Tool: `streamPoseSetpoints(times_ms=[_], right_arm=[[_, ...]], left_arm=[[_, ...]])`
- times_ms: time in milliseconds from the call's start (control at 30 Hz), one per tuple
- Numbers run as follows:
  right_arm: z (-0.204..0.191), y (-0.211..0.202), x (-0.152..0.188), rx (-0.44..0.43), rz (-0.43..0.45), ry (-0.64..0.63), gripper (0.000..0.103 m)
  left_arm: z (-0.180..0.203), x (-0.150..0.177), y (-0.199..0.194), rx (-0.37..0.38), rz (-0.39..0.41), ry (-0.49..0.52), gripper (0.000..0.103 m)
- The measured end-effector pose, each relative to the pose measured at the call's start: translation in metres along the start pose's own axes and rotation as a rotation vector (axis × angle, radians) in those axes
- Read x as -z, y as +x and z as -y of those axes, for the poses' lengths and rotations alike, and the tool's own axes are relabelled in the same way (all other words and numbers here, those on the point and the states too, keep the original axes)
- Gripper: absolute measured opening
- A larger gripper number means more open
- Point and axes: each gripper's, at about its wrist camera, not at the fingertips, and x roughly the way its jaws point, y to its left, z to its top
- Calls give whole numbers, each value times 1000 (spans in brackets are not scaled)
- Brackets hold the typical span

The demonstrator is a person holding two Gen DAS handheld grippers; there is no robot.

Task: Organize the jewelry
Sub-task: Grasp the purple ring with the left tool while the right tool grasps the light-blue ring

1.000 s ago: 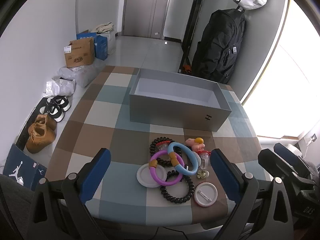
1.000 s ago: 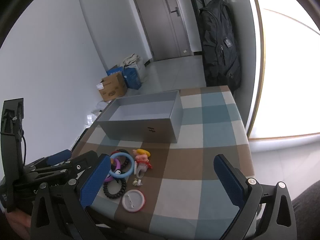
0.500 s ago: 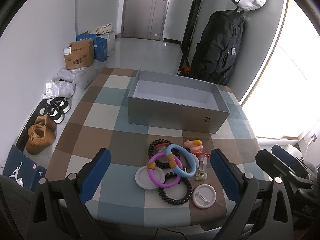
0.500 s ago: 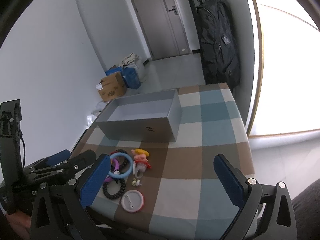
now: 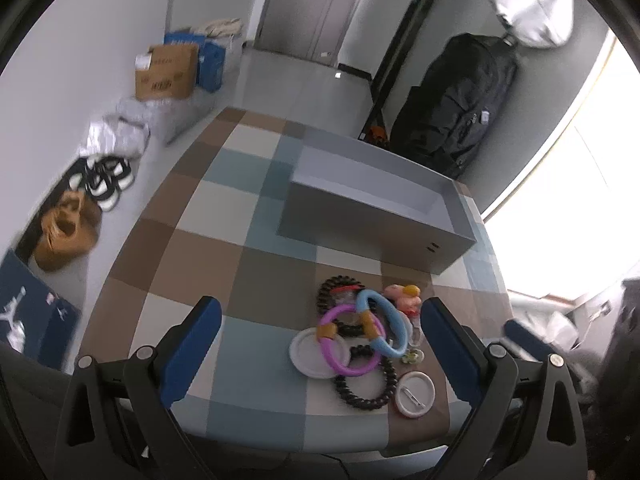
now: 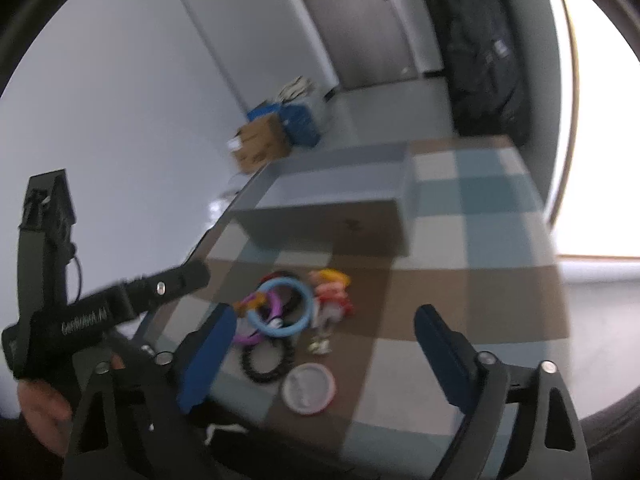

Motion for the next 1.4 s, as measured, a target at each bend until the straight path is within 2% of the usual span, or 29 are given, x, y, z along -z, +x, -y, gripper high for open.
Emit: streamPoseSetpoints(times_ms=[200, 300, 467, 600, 700, 833, 967, 1100, 1200, 1400], right_arm=[[-17, 22, -3, -96, -71, -41, 71], [-32, 34, -2, -109, -98, -102, 63], [-52, 47, 3, -73, -128, -212, 49], [-65, 55, 6, -14, -140, -311, 27], [-68, 61, 8, 29, -152, -356, 15], [-71, 62, 9, 38, -140, -382, 9], [-69, 54, 4, -1, -99, -352, 8], [-58, 41, -7, -75, -47, -258, 8], [-48, 29, -16, -110, -1, -189, 8], [-26, 8, -27, -111, 83, -85, 8]], left_arm=[[-32, -11, 8, 23, -30, -116, 97], [-45, -14, 10, 21, -32, -164, 97], [-56, -15, 15, 21, -54, -206, 97], [-59, -16, 16, 21, -60, -206, 97], [-62, -16, 16, 12, -64, -206, 97], [-67, -15, 16, 15, -74, -221, 97], [-66, -15, 17, 8, -77, -213, 97], [-57, -12, 17, 6, -84, -156, 97], [-48, -8, 17, 33, -100, -105, 97], [-21, 0, 16, 59, -112, 26, 97]])
